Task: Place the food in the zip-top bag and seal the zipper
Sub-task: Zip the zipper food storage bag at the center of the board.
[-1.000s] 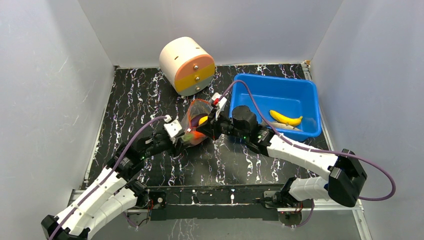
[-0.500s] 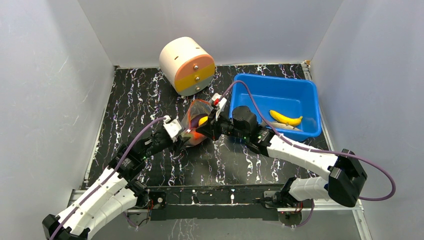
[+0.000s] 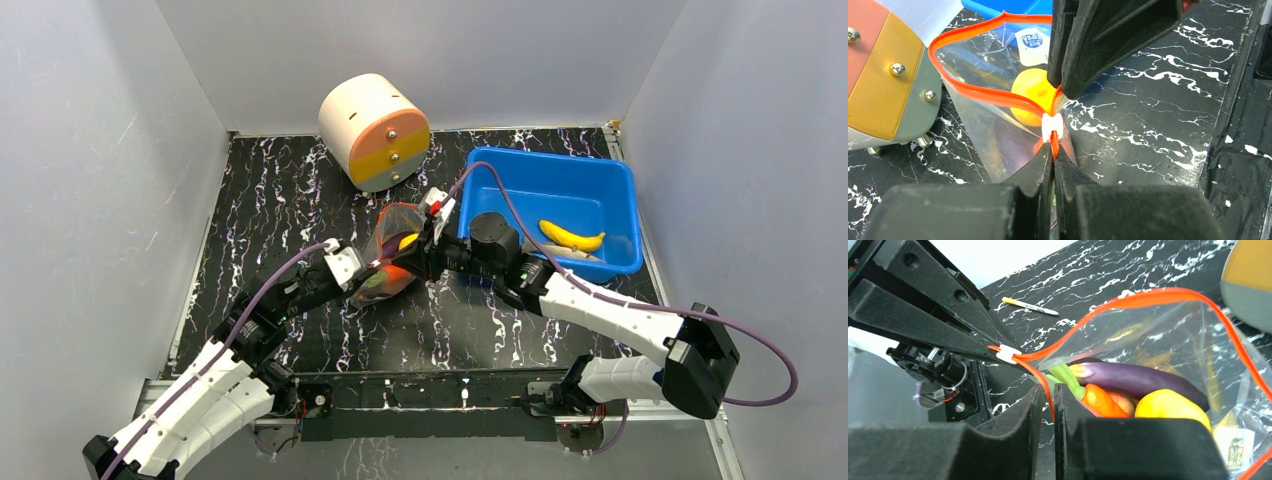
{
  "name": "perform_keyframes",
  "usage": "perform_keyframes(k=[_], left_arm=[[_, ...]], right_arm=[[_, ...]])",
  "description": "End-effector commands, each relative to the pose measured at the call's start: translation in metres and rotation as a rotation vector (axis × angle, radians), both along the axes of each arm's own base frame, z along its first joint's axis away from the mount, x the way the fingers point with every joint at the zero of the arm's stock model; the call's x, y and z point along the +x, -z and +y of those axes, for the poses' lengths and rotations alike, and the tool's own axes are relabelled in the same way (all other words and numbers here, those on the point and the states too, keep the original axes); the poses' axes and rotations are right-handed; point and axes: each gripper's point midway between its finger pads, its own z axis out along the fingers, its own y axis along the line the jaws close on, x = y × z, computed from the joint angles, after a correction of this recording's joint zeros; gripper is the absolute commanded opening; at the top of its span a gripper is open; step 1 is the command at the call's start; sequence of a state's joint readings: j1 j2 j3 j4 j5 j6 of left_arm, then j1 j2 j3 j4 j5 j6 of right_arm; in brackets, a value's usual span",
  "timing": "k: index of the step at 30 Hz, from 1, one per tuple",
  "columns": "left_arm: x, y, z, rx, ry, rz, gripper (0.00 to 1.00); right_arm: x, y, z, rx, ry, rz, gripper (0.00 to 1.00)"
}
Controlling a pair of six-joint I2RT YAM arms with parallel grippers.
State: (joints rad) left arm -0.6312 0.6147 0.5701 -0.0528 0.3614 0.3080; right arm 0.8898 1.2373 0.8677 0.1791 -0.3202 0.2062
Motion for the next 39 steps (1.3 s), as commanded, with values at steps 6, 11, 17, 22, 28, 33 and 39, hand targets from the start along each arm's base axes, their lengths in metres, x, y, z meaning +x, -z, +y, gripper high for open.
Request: perform_keyframes(k=[6,11,17,22,28,33,39], left_arm=[[-0.018,-0.007,-0.006,-0.025,0.104,-0.037,0.00],[-0.022,-0.007,-0.009,-0.027,0.127,-0.029,0.00],[-0.024,-0.005,-0.009,-0.030,0.138,-0.025,0.00],[-0.025,-0.006,-0.010,-0.038,0.142,-0.024,0.00],[-0.025,-0.004,-0.010,-0.034,0.142,-0.019,0.00],[-0.025,-0.004,-0.011,-0.035,0.148,-0.017,0.00],[-0.026,-0.002,-0.011,-0.030,0.151,-0.014,0.00]], right_arm=[[-0.018,-0.056,-0.011,-0.015,-0.157,-0.398,0.41],[-0.034,-0.055,-0.007,-0.070,-0.317,-0.518,0.50],[-0.039,-0.064,0.002,-0.059,-0.399,-0.598,0.45],[-0.046,-0.061,0.011,-0.042,-0.473,-0.633,0.41],[-0.051,-0.057,0.021,-0.038,-0.519,-0.653,0.41],[-0.046,-0.051,0.027,-0.057,-0.517,-0.662,0.40],[-0.043,-0.045,0.033,-0.071,-0.527,-0.662,0.36]])
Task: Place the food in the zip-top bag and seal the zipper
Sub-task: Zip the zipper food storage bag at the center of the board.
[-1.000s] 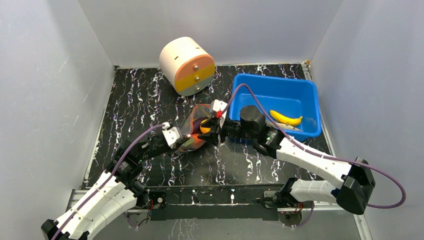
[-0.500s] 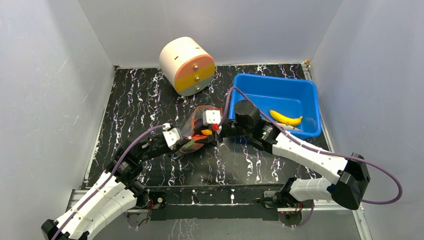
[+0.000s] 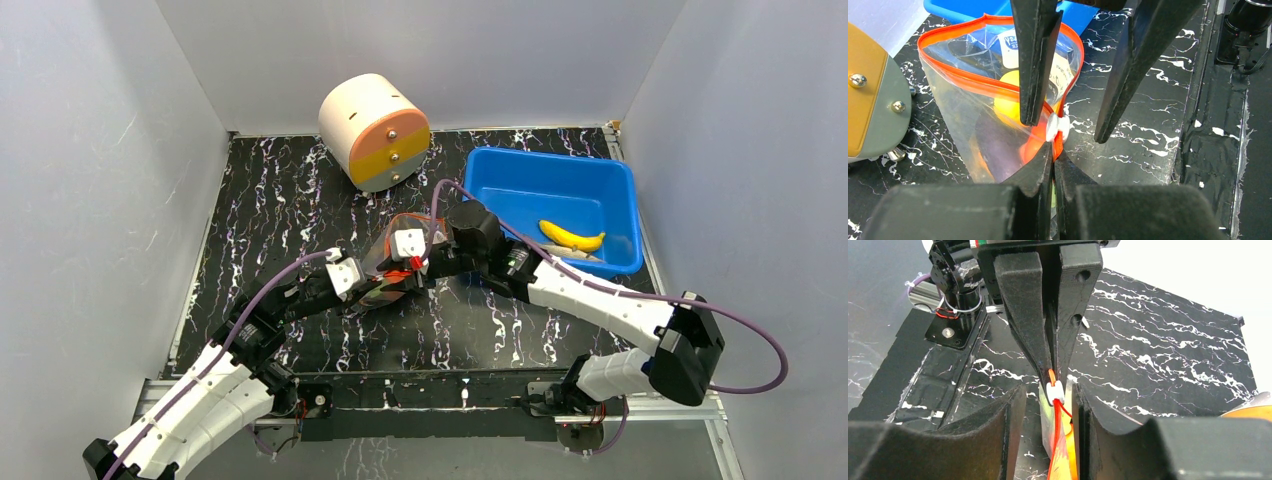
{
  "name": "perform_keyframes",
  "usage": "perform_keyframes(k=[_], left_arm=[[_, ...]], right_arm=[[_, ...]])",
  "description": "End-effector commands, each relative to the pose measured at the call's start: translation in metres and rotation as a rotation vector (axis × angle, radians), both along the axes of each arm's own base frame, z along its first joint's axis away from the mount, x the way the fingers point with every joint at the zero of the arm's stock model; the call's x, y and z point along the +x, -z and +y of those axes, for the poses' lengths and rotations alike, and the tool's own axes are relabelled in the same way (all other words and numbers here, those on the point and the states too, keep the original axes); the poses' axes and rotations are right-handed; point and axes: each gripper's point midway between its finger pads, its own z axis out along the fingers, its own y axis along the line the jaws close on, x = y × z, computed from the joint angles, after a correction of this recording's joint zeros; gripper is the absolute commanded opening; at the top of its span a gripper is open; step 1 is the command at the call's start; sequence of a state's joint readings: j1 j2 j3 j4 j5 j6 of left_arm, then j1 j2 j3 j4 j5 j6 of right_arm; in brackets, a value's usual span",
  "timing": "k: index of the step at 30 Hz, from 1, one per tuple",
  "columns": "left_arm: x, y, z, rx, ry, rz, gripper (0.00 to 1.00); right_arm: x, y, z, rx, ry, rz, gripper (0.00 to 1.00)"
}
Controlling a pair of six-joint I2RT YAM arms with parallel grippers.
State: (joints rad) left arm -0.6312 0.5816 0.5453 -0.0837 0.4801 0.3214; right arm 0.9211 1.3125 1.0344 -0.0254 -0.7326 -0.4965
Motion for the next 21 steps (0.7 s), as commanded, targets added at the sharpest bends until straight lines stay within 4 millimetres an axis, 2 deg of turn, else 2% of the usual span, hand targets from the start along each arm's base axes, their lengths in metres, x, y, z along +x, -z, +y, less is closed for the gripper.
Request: perform_keyframes(k=[1,4,7,10,12,16,21], left_arm=[[-0.003,-0.011,-0.004,-0.029,0.032,-0.037,0.00],[-0.003,-0.012,-0.003,-0.030,0.030,-0.039,0.00],[-0.004,-0.013,-0.003,-0.034,0.029,-0.037,0.00],[-0.009,-0.018,-0.003,-0.054,0.045,-0.040,0.00],[-0.014,-0.021,-0.005,-0.061,0.069,-0.035,0.00],[-0.019,-0.034,-0.002,-0.107,0.063,-0.065,0.00],[-0.022,-0.036,-0.002,-0.107,0.072,-0.061,0.00]], right_arm=[[0.005,-0.030,0.009,0.071,-0.011,-0.081,0.35],[0.009,-0.025,0.008,0.052,0.007,-0.087,0.30],[0.012,-0.022,0.007,0.043,0.030,-0.091,0.09],[0.021,-0.014,0.000,0.011,0.090,-0.110,0.00],[0.023,-0.013,-0.006,-0.005,0.115,-0.130,0.00],[0.024,0.005,-0.018,-0.096,0.138,-0.126,0.00],[0.029,0.007,-0.027,-0.115,0.170,-0.135,0.00]])
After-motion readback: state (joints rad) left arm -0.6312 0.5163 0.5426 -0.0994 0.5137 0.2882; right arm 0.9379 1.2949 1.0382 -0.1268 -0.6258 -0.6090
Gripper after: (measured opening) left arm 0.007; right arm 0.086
